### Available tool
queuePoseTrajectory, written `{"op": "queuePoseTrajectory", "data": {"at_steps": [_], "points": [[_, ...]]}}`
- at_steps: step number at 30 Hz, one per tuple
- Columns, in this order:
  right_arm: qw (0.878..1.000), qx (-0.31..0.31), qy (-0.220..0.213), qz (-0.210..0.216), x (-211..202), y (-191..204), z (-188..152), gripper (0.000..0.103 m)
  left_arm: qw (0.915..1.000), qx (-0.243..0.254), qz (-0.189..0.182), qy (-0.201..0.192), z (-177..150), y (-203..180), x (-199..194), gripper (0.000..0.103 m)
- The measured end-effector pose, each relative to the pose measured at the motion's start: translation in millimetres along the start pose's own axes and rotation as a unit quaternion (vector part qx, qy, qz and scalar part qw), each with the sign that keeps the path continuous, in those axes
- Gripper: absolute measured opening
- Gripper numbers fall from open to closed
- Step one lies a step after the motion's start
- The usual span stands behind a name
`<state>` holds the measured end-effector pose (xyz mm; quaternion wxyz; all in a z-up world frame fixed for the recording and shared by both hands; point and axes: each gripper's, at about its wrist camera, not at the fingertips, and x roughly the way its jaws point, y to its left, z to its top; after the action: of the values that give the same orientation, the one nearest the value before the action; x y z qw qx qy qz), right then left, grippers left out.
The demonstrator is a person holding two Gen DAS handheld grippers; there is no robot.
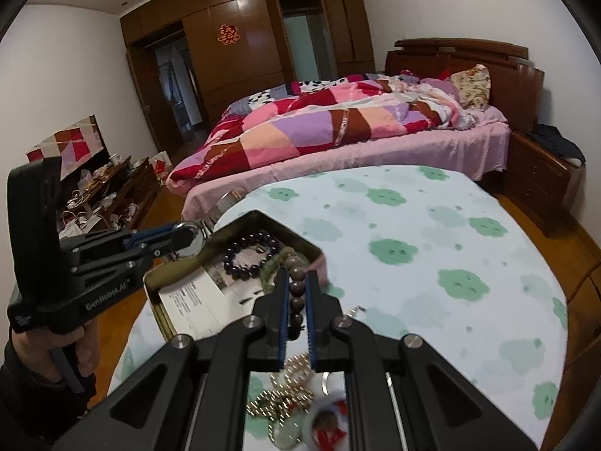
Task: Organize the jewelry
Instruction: 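Lower the watch with the left gripper into the tin while the right drops the wooden bracelet in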
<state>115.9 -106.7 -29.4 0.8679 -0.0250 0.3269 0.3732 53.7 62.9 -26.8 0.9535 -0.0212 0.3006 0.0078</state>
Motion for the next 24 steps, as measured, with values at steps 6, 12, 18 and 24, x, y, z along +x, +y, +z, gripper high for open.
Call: {"op": "queuePoseTrajectory", "data": {"at_steps": [6,12,18,24], "points": [[1.000,-0.016,0.014,0.012,22.3,19.2,5.4,0.010,0.9998,-0.009,0.011,0.014,-8.4,11.0,8.4,0.009],[0.999,-0.029,0.031,0.022,42.0,34.8,6.1,0.010,0.9993,-0.020,0.015,0.029,-15.5,22.0,18.4,0.009],[0.997,-0.030,0.056,0.031,63.1,43.7,-0.8,0.010,0.9987,-0.027,0.015,0.040,-21.6,28.3,27.2,0.009],[0.996,-0.038,0.072,0.033,73.3,49.7,-6.3,0.010,0.9981,-0.029,0.013,0.053,-28.0,29.0,34.4,0.009]]}}
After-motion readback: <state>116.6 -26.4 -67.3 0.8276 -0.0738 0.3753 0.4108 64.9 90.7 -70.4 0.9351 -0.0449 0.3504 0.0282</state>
